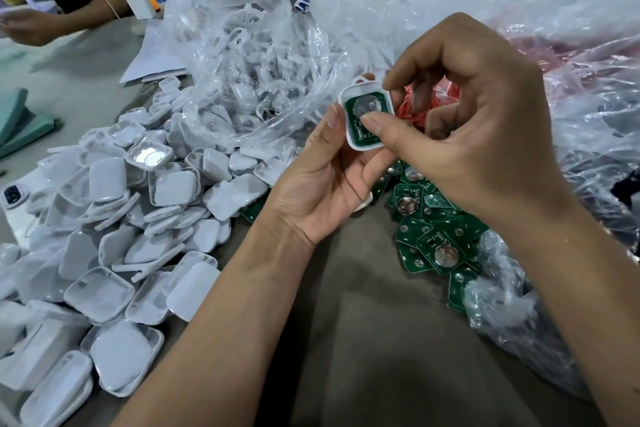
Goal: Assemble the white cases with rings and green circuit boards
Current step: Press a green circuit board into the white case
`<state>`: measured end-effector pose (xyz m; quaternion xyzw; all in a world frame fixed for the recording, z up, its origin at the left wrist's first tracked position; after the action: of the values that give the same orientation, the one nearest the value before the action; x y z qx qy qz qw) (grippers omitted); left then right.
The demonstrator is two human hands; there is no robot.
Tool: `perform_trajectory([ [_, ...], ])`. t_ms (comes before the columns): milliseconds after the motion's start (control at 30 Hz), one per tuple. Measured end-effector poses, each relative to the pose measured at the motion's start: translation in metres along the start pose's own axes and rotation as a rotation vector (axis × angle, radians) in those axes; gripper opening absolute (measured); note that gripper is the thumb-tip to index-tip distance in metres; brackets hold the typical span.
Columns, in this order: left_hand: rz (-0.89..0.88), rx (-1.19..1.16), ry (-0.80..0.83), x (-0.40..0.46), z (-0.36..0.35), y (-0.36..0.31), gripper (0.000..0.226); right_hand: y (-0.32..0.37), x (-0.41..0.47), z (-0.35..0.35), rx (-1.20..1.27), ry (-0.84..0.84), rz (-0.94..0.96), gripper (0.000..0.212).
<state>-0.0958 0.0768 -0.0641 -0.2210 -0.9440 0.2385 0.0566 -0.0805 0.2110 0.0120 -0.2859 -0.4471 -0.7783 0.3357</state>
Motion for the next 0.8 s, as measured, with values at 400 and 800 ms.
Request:
perform_trajectory([
  [400, -0.024, -0.003, -0.042, -0.0006, 0.0007, -0.0009, 0.055, -0.0044, -0.0020, -0.0006, 0.031, 0.015, -0.074, 0.009],
  [800, -0.017, -0.004, -0.043, -0.0010, -0.0002, -0.0014, 0.051, -0.0024, -0.0038, -0.0022, 0.048, -0.018, -0.065, 0.007],
])
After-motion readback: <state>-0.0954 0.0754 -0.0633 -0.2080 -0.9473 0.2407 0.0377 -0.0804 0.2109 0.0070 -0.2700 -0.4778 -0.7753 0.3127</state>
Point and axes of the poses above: each hand's wrist, its own x-axis towards the middle knuckle, its own z-axis out of the back of the hand, y = z × x, the point moved 5 cm from there along x, towards the middle knuckle, and after that the axes turned 5 degrees about z, right-handed, at the moved point
